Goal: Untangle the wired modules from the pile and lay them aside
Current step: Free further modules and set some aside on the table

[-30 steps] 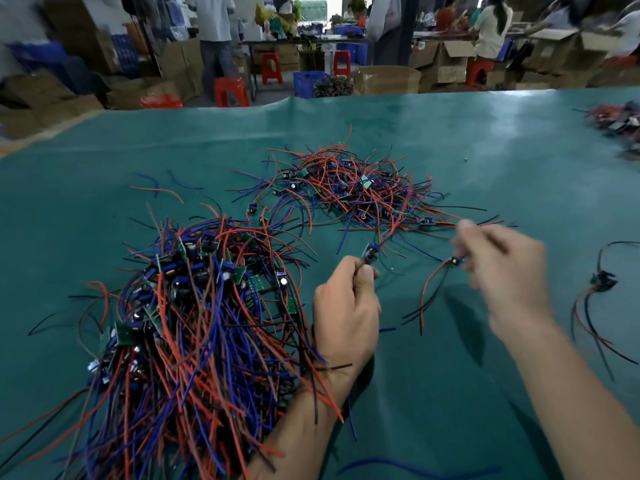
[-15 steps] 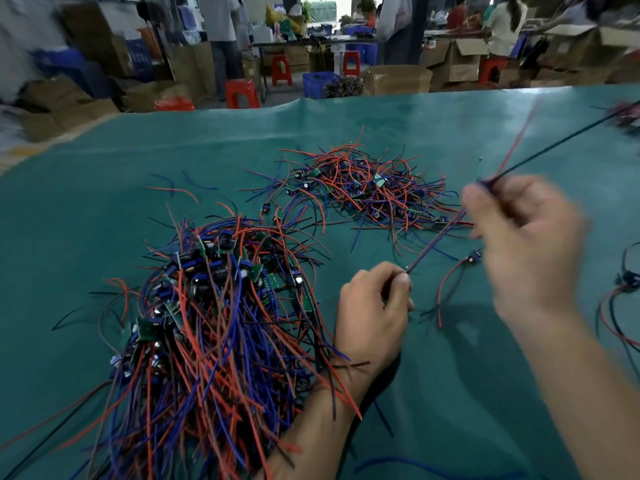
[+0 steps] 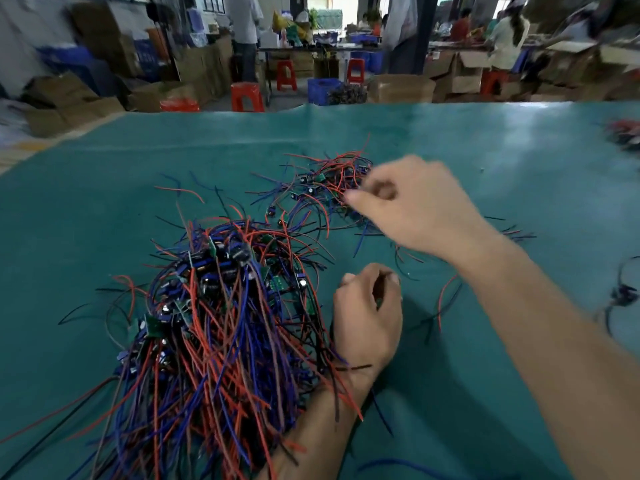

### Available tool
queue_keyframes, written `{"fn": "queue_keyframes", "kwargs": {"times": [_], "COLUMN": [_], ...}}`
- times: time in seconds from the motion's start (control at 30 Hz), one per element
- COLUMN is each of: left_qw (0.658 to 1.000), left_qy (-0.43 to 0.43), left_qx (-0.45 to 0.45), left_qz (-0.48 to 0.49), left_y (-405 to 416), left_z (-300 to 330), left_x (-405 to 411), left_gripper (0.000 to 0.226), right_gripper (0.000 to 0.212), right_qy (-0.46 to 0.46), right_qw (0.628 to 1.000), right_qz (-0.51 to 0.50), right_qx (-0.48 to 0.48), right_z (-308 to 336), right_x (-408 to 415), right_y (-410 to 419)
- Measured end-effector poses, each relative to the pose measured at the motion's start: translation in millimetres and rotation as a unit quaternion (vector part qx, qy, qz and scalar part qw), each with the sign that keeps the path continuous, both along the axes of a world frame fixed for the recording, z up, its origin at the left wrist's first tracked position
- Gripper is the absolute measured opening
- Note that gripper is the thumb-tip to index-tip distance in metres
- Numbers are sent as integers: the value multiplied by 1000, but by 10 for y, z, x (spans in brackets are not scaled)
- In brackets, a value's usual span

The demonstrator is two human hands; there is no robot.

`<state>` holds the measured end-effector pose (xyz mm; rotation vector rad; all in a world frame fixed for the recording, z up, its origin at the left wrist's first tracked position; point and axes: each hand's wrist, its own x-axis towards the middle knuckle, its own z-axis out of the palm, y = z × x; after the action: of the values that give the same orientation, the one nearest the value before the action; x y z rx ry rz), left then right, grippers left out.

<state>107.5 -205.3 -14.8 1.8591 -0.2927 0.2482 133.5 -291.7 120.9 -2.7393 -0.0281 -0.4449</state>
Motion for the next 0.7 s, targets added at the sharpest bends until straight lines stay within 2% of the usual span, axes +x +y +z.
{"fn": "queue_keyframes", "kwargs": {"times": [0.07,0.17,0.2,0.27,0.37,0.5,0.53,0.6,0.67,0.7], "left_qw": [1000,1000,1000,1000,1000,1000,1000,1000,1000,999], "left_qy": [2,6,7,10,12,15,15,13,8,5], "left_qx": [-2,-8,-10,-14,-15,-11,-11,-15,-22,-22], "left_qz": [4,17,18,15,12,10,9,5,-12,-26], "left_y": [-2,-9,-9,-12,-5,-8,-8,-10,-14,-17], "left_z": [-6,-16,-15,-18,-34,-29,-29,-32,-19,-7], "left_x": [5,7,-1,-5,6,1,3,2,-10,-19], "left_gripper": [16,15,16,17,15,14,15,19,28,33], "right_gripper": [25,34,32,14,24,22,26,28,30,34], "right_qy": [29,96,90,35,-8,-33,-44,-78,-110,-111], "right_qw": [992,967,966,969,963,968,966,939,898,893], "right_qz": [-122,-235,-243,-240,-258,-230,-224,-207,-151,-106], "right_qx": [-6,0,11,36,75,97,124,261,398,423], "right_z": [-297,-808,-945,-1105,-1126,-1127,-1117,-1053,-968,-941], "right_x": [-25,-209,-254,-310,-351,-384,-380,-388,-418,-434], "right_y": [-422,-811,-858,-903,-945,-956,-949,-918,-823,-743]}}
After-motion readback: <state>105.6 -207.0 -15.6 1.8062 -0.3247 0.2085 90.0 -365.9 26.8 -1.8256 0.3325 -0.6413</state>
